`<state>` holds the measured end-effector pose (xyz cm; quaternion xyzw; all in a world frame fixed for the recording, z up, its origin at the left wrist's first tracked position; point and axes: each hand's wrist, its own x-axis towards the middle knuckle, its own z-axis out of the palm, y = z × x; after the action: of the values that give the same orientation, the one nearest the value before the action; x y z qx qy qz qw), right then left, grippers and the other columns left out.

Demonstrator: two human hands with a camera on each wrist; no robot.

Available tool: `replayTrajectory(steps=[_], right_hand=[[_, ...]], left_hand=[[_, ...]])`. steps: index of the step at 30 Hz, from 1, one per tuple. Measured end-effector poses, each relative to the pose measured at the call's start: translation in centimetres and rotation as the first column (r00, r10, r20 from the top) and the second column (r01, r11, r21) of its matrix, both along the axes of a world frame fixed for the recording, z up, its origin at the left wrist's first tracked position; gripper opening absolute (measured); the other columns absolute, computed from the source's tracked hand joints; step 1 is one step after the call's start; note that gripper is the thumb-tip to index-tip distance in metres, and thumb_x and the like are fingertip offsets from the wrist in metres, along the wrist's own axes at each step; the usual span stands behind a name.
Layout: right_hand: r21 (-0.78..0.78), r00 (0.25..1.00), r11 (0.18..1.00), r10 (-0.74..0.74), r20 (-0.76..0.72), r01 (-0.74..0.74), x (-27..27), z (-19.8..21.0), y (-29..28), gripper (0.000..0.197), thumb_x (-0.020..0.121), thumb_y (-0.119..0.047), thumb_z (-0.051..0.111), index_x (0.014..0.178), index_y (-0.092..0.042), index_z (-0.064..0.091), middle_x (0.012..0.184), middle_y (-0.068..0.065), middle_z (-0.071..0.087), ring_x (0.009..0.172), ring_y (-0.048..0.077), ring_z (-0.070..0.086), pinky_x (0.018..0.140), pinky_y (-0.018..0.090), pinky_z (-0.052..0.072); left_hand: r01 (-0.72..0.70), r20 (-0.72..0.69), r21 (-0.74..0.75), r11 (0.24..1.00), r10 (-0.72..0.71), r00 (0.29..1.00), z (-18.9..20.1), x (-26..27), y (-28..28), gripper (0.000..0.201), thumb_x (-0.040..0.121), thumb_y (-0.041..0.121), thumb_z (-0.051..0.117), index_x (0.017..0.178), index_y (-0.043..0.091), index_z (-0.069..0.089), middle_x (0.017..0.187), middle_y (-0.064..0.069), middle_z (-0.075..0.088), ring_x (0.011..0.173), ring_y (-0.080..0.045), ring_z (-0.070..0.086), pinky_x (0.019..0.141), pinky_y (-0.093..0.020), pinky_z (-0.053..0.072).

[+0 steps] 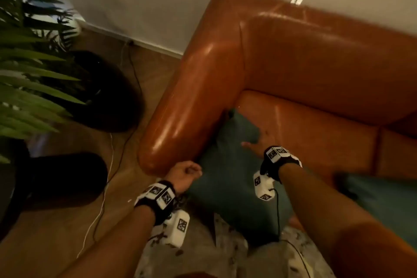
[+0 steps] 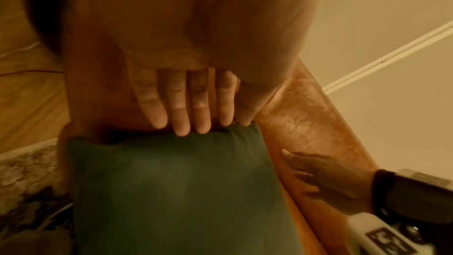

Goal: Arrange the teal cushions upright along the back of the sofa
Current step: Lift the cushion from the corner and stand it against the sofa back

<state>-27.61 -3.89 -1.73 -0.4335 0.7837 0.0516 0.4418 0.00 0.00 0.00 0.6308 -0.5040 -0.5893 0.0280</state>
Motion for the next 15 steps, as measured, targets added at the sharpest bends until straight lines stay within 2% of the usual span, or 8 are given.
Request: replayTrajectory(steps=[2,3,6,9,10,12,13,15], right_hand=[[0.07,0.996,0.993,-0.093,-0.014,0.094,0.1,-2.4,-0.6,0.107,0.077,-0.046,0.072,0.152,-0.016,0.002,0.157,0.018,0.024,0.141,0.037,0.029,0.114,0.046,0.029],[0.113,0.996,0.99,-0.075,-0.052,0.081,0.3,-3.3,-0.5,0.102,0.077,-0.044,0.073,0.152,-0.016,0.01,0.154,0.018,0.029,0.139,0.037,0.035,0.113,0.047,0.032],[0.138,0.984,0.99,0.047,-0.17,-0.023,0.9,-3.4,-0.1,0.064,0.08,-0.042,0.069,0.135,-0.017,0.047,0.138,0.013,0.052,0.128,0.035,0.048,0.106,0.048,0.04],[-0.002,0.986,0.999,0.047,-0.161,-0.048,0.8,-3.2,0.5,0.033,0.087,-0.031,0.063,0.114,-0.011,0.062,0.122,0.015,0.06,0.121,0.035,0.05,0.098,0.043,0.045],[-0.078,0.994,0.996,0.021,-0.109,-0.03,0.6,-2.7,1.0,0.022,0.086,-0.025,0.063,0.102,-0.011,0.066,0.115,0.017,0.063,0.113,0.035,0.055,0.09,0.037,0.047],[-0.263,0.998,0.963,-0.057,-0.003,0.054,-0.1,-1.6,2.6,0.003,0.081,-0.011,0.065,0.079,-0.009,0.065,0.094,0.017,0.065,0.09,0.033,0.062,0.07,0.027,0.041],[-0.354,0.994,0.928,-0.105,0.038,0.112,-0.8,-1.0,3.6,0.006,0.078,-0.006,0.065,0.073,-0.006,0.063,0.086,0.016,0.065,0.081,0.031,0.062,0.067,0.026,0.039],[-0.504,0.977,0.838,-0.176,0.118,0.212,-2.5,1.3,5.5,0.011,0.075,-0.001,0.066,0.068,-0.008,0.062,0.08,0.016,0.067,0.074,0.026,0.059,0.069,0.026,0.041]], left_hand=[[0.057,0.017,-0.011,0.998,-0.056,0.998,-0.6,-0.3,-2.1,0.01,0.085,0.017,0.066,0.082,0.026,0.064,0.073,0.005,0.058,0.071,-0.011,0.053,0.071,-0.024,0.044],[0.064,0.013,-0.012,0.998,-0.064,0.998,-0.6,-0.5,-3.0,0.006,0.085,0.018,0.066,0.085,0.024,0.066,0.073,0.005,0.058,0.07,-0.011,0.053,0.071,-0.026,0.043],[0.08,-0.003,-0.01,0.997,-0.08,0.997,-0.1,-1.3,-5.3,0.011,0.086,0.022,0.065,0.096,0.021,0.067,0.082,0.003,0.061,0.079,-0.014,0.057,0.076,-0.028,0.044],[0.079,-0.005,0.022,0.997,-0.079,0.997,0.3,-2.5,-6.7,0.016,0.083,0.028,0.068,0.098,0.029,0.064,0.096,0.002,0.064,0.095,-0.018,0.061,0.088,-0.034,0.048],[0.077,-0.002,0.04,0.996,-0.077,0.997,0.4,-3.0,-7.0,0.025,0.08,0.03,0.071,0.104,0.03,0.062,0.103,0.001,0.064,0.102,-0.019,0.06,0.093,-0.037,0.047],[0.093,0.023,0.078,0.993,-0.095,0.995,0.6,-4.1,-7.3,0.061,0.072,0.033,0.078,0.127,0.03,0.052,0.127,-0.003,0.055,0.122,-0.022,0.051,0.103,-0.041,0.042],[0.118,0.037,0.095,0.988,-0.122,0.992,0.9,-4.7,-7.3,0.082,0.067,0.034,0.082,0.138,0.03,0.041,0.14,-0.005,0.046,0.131,-0.024,0.043,0.108,-0.042,0.037],[0.241,0.058,0.115,0.964,-0.249,0.967,1.5,-6.0,-7.0,0.114,0.058,0.035,0.087,0.149,0.029,0.019,0.156,-0.007,0.025,0.142,-0.026,0.027,0.114,-0.041,0.027]])
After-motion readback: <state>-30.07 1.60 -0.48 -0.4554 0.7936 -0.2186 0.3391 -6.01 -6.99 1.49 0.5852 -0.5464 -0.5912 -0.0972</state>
